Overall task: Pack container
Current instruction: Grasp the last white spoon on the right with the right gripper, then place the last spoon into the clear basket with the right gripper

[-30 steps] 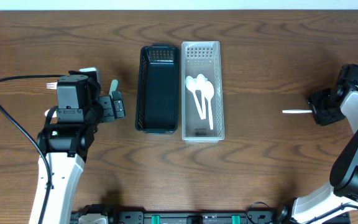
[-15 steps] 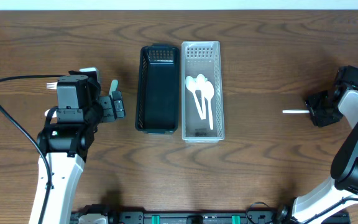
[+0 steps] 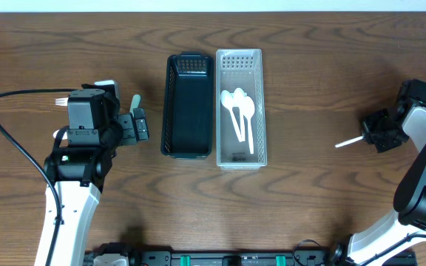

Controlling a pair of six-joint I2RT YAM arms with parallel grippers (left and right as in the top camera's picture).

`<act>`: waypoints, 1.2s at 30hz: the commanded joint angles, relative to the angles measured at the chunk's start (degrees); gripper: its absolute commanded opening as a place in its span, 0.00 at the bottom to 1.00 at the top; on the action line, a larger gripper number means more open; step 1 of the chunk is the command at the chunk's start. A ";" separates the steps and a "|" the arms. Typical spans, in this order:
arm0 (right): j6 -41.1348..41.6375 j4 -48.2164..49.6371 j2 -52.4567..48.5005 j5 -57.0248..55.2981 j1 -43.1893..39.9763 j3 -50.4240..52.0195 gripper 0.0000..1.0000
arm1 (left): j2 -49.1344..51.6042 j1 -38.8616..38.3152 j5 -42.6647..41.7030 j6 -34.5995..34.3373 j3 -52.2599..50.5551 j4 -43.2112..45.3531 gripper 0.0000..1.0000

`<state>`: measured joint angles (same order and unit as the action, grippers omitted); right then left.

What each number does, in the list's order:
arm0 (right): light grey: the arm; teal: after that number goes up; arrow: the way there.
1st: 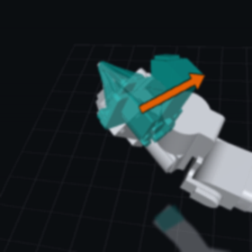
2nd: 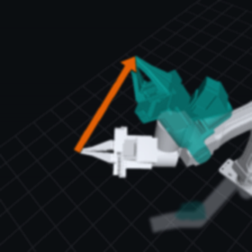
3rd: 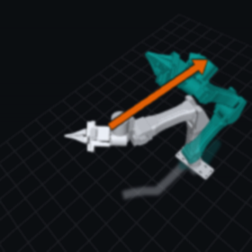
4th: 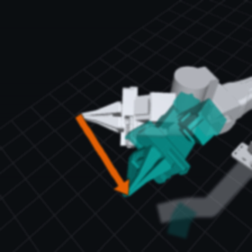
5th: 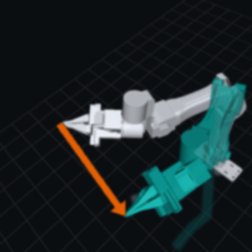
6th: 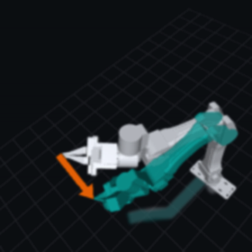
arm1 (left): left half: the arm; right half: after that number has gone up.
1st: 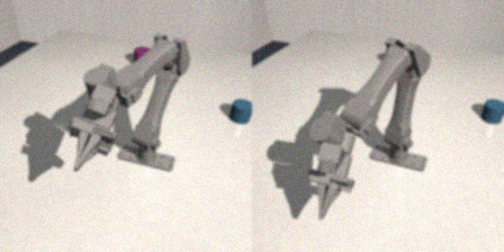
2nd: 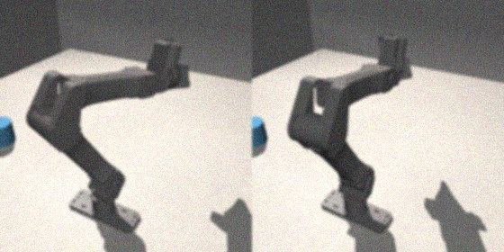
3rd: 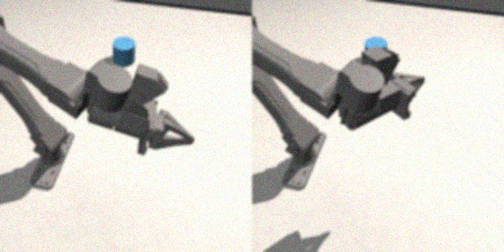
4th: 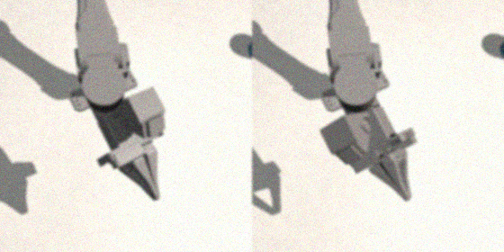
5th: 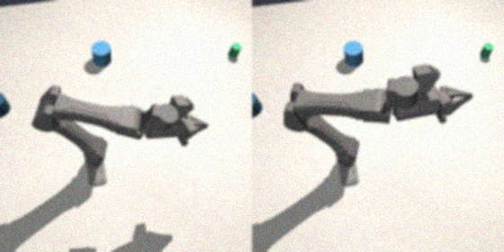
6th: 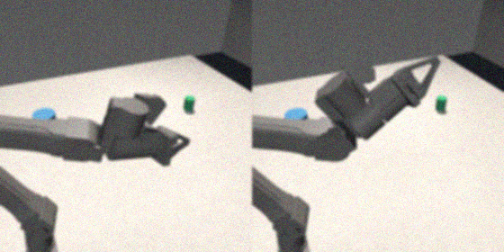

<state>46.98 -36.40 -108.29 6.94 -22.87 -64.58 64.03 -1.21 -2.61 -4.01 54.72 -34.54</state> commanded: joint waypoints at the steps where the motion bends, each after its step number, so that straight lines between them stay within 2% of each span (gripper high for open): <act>1: -8.00 -0.92 1.27 4.13 3.06 0.17 0.01 | 0.28 0.28 0.26 0.96 1.11 -0.15 0.98; 6: -16.39 -1.09 10.12 10.19 12.00 0.13 0.01 | 0.28 0.28 0.26 0.96 1.11 -0.15 0.98; 9: -20.13 2.45 17.09 13.03 19.47 0.11 0.01 | 0.28 0.28 0.26 0.96 1.11 -0.15 0.98; 13: -21.38 9.44 23.17 11.50 29.75 0.11 0.01 | 0.28 0.28 0.26 0.96 1.11 -0.15 0.98; 17: -21.29 12.44 21.94 6.69 37.55 0.13 0.01 | 0.28 0.28 0.26 0.96 1.11 -0.15 0.98; 22: -20.98 13.07 15.69 8.46 43.32 0.13 0.01 | 0.28 0.28 0.26 0.96 1.11 -0.11 0.98; 26: -24.15 14.47 11.89 10.67 46.69 0.13 0.01 | 0.28 0.28 0.26 0.96 1.11 -0.09 0.98; 27: -24.61 14.62 11.28 10.40 47.41 0.13 0.03 | 0.28 0.28 0.26 0.96 1.11 -0.11 0.98; 28: -25.00 14.82 10.86 10.38 47.82 0.13 0.19 | 0.28 0.28 0.26 0.94 1.11 -0.15 0.98; 29: -25.49 14.97 10.75 10.40 48.11 0.13 0.45 | 0.28 0.28 0.24 0.94 1.11 -0.17 0.98; 30: -25.77 14.97 10.78 10.43 48.15 0.13 0.50 | 0.28 0.28 0.24 0.94 1.11 -0.22 0.98; 36: -30.38 11.23 14.60 13.25 46.56 -4.59 0.50 | 0.28 0.28 0.26 0.96 1.11 -0.52 0.98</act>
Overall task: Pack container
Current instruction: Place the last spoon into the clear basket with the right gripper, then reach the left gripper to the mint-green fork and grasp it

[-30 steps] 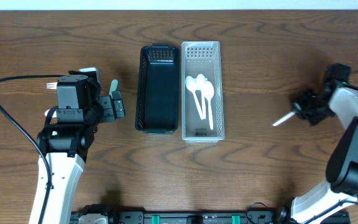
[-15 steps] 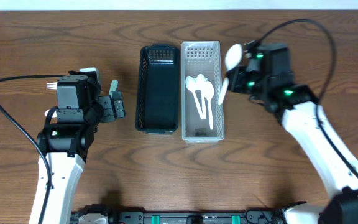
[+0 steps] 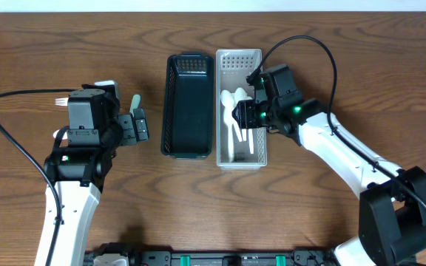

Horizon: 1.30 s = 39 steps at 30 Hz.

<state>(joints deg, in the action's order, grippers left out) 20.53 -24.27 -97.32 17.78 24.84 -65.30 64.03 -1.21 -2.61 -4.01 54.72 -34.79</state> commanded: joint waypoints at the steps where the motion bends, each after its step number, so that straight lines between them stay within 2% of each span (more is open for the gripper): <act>1: -3.91 -1.99 4.79 2.27 -1.86 -5.16 0.51 | 0.28 0.28 0.24 0.96 1.11 -0.26 0.98; 5: -3.89 -5.90 10.10 -1.11 -9.07 -9.84 0.56 | 0.26 0.28 0.24 0.94 1.14 -0.31 0.98; 10: -3.91 -10.29 12.59 -2.19 -23.19 -10.19 0.55 | -0.17 0.28 0.28 0.96 1.18 -0.28 0.99; 13: -5.25 -14.82 10.73 -4.61 -30.62 -10.12 0.54 | 0.79 0.50 0.72 0.09 1.88 -0.87 0.91; 17: -7.19 -19.10 7.30 -7.26 -36.37 -10.12 0.53 | 7.04 3.96 3.67 -2.97 6.86 -7.48 0.89; 19: -7.87 -19.96 6.16 -7.30 -37.55 -10.12 0.55 | 11.85 5.92 3.65 -2.60 11.26 -11.72 0.89; 22: -7.98 -20.06 4.79 -7.30 -38.38 -10.12 0.59 | 21.53 8.11 2.89 1.57 20.90 -18.01 0.89; 28: -7.93 -19.74 4.42 -7.28 -38.27 -10.12 0.60 | 38.23 8.37 -0.85 10.08 36.00 -25.75 0.89; 34: -7.96 -20.17 4.42 -7.28 -38.27 -10.12 0.61 | 48.57 8.37 -2.97 16.46 37.42 -26.12 0.80; 39: -7.96 -20.11 4.42 -7.28 -38.27 -10.12 0.61 | 52.30 7.93 -5.57 20.31 37.40 -23.74 0.80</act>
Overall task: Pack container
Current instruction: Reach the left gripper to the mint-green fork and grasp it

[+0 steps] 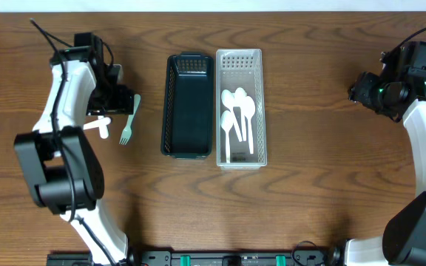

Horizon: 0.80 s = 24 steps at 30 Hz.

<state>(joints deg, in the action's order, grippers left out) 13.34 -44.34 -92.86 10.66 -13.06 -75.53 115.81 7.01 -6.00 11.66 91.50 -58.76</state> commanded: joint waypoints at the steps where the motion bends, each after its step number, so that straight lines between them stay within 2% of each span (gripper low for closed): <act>1: -0.76 0.00 -0.04 -0.17 -0.37 0.11 0.62 | 1.11 -0.70 -2.19 5.90 0.61 0.74 0.80; 8: -0.76 0.28 -0.04 -0.17 -0.37 0.11 0.62 | 4.57 -2.95 -2.14 9.79 0.61 4.09 0.79; 13: -0.76 0.07 -0.04 -0.17 -0.37 0.11 0.61 | 7.26 -3.61 -1.16 11.65 0.61 4.48 0.67; 18: -0.76 -0.35 -0.04 -0.15 -0.37 0.11 0.61 | 8.63 -3.56 0.52 11.63 0.61 4.57 0.66; 24: -0.76 -0.31 -0.04 -0.17 -0.39 0.11 0.60 | 8.63 -3.54 0.61 11.63 -0.02 5.42 0.53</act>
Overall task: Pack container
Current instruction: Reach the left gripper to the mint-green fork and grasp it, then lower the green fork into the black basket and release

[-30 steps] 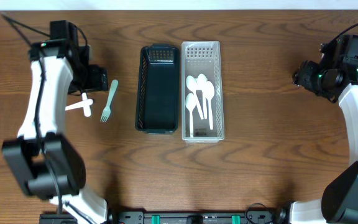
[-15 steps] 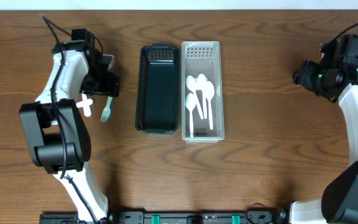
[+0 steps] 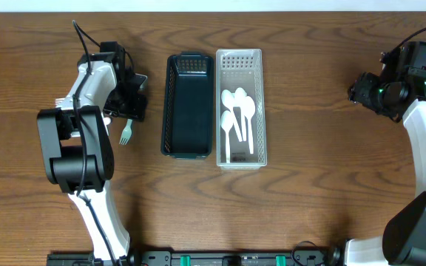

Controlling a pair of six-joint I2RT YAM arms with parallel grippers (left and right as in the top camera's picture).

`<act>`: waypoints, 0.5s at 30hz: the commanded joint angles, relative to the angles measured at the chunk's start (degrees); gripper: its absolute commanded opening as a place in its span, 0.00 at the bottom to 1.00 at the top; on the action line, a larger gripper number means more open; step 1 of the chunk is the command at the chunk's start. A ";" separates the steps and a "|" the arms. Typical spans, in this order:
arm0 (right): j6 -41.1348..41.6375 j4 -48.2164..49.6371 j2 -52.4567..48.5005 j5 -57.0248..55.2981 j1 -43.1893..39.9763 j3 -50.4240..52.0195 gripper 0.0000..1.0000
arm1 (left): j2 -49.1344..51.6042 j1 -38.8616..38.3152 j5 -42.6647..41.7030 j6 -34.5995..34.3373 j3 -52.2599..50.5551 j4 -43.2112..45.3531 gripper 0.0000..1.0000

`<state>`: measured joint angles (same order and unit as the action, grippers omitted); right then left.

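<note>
A black basket [image 3: 189, 105] and a clear basket [image 3: 240, 148] stand side by side at the table's middle. Three white spoons [image 3: 237, 118] lie in the clear one; the black one looks empty. A green fork [image 3: 126, 135] lies left of the black basket, with only its tines showing. My left gripper [image 3: 133, 103] is down over the fork's handle, its jaws hidden by the wrist. My right gripper [image 3: 361, 92] hangs at the far right with nothing visible in it.
A small white piece [image 3: 58, 103], perhaps a white fork's tines, peeks out left of the left arm. The left arm's cable [image 3: 86, 44] loops above it. The right arm [image 3: 424, 133] runs down the table's right edge.
My left gripper has moved right, from beside the green fork to over its handle, which it now covers. The white utensil by the fork is no longer there. The right arm has not moved.
My right gripper first held a white spoon at the far right while two spoons lay in the clear basket. Then it was over that basket with the spoon. Later it was back at the right with three spoons in the basket. The left arm has gone to the green fork.
</note>
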<state>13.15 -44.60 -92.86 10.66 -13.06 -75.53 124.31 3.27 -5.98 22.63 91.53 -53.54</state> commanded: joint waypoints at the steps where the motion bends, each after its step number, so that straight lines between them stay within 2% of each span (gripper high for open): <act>1: -0.57 -0.04 -0.04 -0.17 -0.39 0.11 0.60 | 0.13 0.20 0.59 0.66 -0.37 0.42 0.52; 10: -0.55 -0.04 -0.04 -0.15 -0.39 0.11 0.58 | 0.15 0.20 0.61 0.20 -2.82 1.81 0.42; 13: -0.55 -0.07 -0.04 -0.15 -0.39 0.11 0.58 | 0.15 0.17 0.61 -0.28 -2.82 1.77 0.34; 15: -0.55 -0.13 -0.04 -0.15 -0.37 0.11 0.58 | 0.13 0.20 0.63 -0.42 -2.80 1.57 0.24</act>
<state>13.15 -44.62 -92.86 10.66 -13.06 -75.53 124.29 3.31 -5.39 22.24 89.91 -51.55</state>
